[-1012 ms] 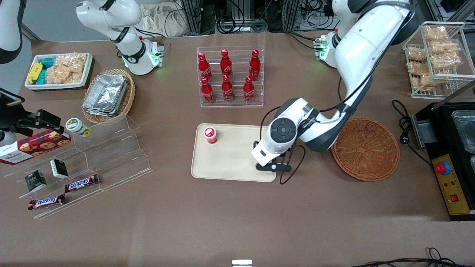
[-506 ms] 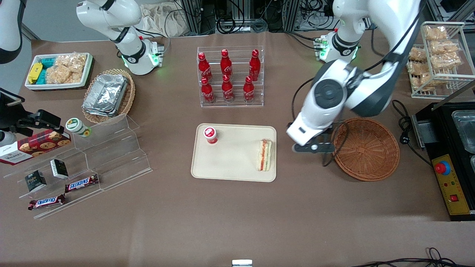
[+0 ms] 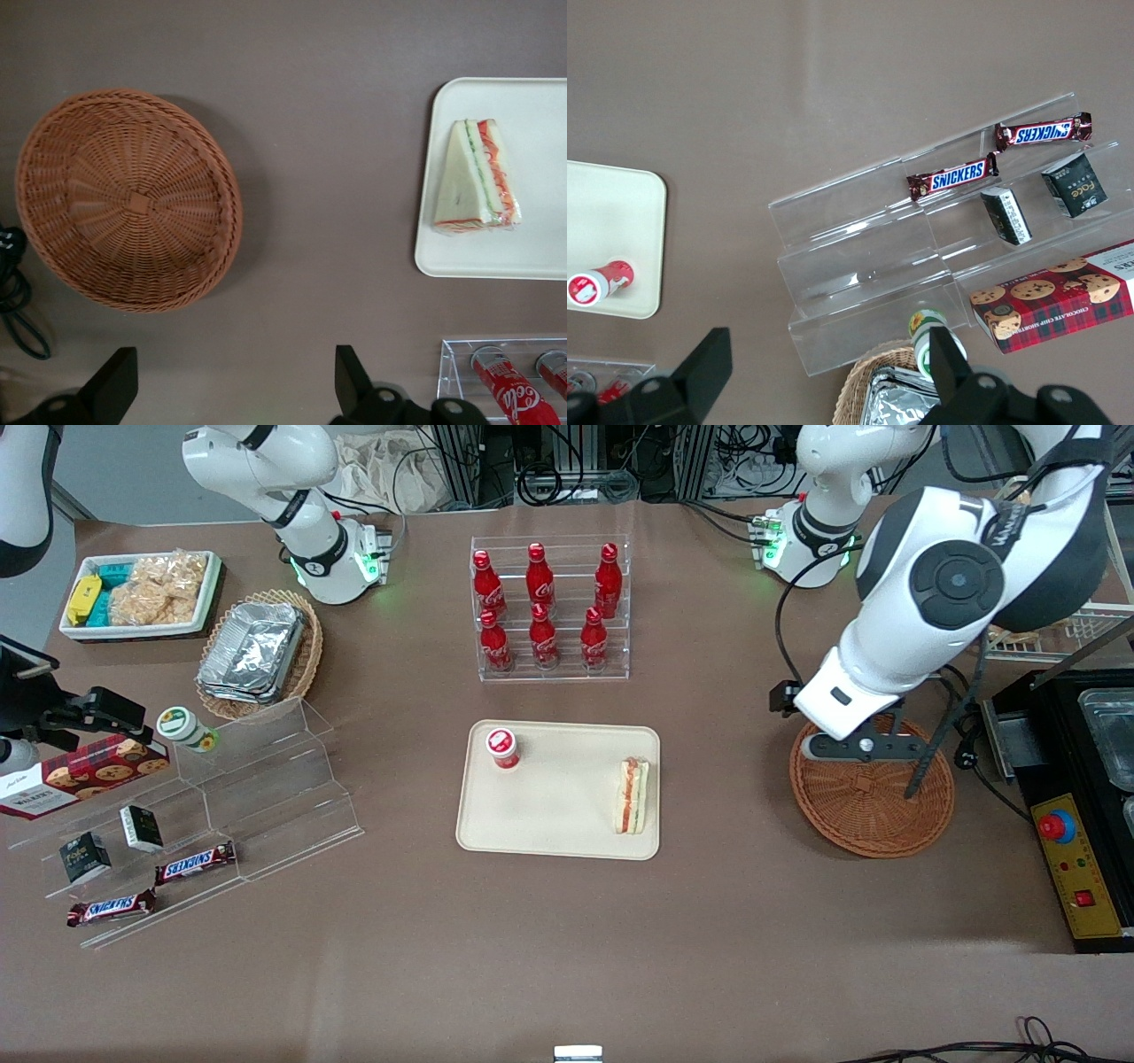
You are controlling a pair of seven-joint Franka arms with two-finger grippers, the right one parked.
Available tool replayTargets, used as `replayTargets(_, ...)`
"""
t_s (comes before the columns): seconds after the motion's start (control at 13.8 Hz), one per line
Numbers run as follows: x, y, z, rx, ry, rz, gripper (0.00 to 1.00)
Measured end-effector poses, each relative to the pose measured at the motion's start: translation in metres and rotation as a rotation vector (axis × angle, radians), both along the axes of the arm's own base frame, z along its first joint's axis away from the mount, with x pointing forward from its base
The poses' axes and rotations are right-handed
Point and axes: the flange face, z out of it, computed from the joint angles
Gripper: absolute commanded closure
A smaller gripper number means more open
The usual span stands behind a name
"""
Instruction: Place sandwich from basket to tray
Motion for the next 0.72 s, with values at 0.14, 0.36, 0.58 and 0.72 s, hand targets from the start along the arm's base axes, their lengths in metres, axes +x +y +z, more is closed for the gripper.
replayTargets(0.14, 0.006, 0.017, 0.002, -0.005, -0.001, -0.004, 0.0)
replayTargets(0.36, 0.017, 0.044, 0.009, -0.013, -0.012, -0.037, 0.0)
replayTargets(0.58, 0.029, 0.09, 0.021, 0.001, 0.012, -0.024, 0.0)
replayTargets(0.72, 0.041, 0.115, 0.029, -0.027, 0.024, 0.001, 0.0)
